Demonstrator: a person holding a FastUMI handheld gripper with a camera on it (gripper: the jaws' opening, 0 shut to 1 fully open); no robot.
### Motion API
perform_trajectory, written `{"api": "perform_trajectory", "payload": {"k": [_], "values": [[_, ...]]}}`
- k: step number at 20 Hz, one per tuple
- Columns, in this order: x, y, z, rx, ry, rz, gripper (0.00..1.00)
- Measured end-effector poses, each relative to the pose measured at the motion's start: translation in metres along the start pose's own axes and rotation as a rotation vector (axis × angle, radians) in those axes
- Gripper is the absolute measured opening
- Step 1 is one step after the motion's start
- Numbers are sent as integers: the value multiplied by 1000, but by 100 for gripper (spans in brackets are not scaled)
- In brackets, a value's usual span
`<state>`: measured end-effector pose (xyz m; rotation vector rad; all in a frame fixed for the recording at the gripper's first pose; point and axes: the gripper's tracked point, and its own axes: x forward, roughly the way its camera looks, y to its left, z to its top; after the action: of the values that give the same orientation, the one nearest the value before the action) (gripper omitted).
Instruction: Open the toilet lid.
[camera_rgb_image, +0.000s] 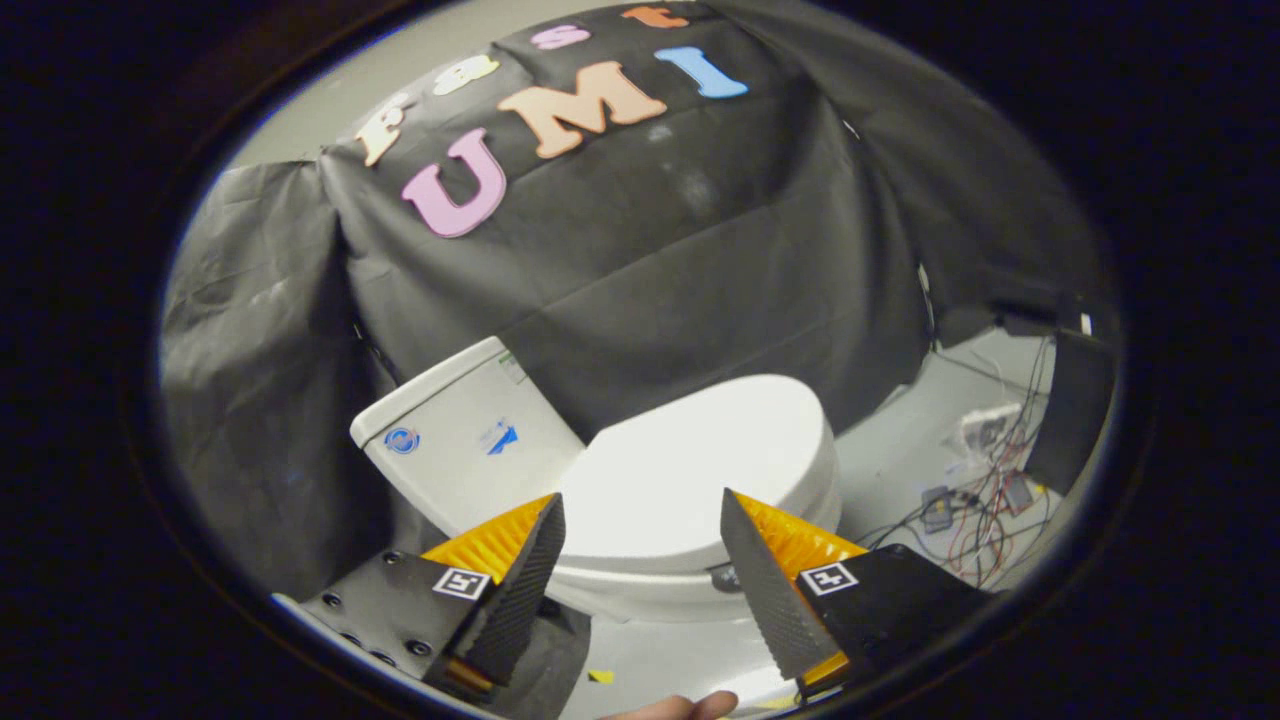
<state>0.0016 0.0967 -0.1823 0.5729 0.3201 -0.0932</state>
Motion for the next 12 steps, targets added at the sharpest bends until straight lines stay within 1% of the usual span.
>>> {"api": "perform_trajectory", "payload": {"k": [2, 3, 4, 6, 7, 10, 12], "values": [[2, -11, -17, 54, 55, -21, 97], [3, -19, -28, 76, 94, -48, 97], [4, -31, -41, 92, 135, -92, 96], [1, -52, -52, 166, 146, -176, 96], [1, -53, -54, 210, 132, -177, 96], [5, -47, -65, 319, 136, -130, 96], [9, -56, -71, 418, 112, -140, 96]]}}
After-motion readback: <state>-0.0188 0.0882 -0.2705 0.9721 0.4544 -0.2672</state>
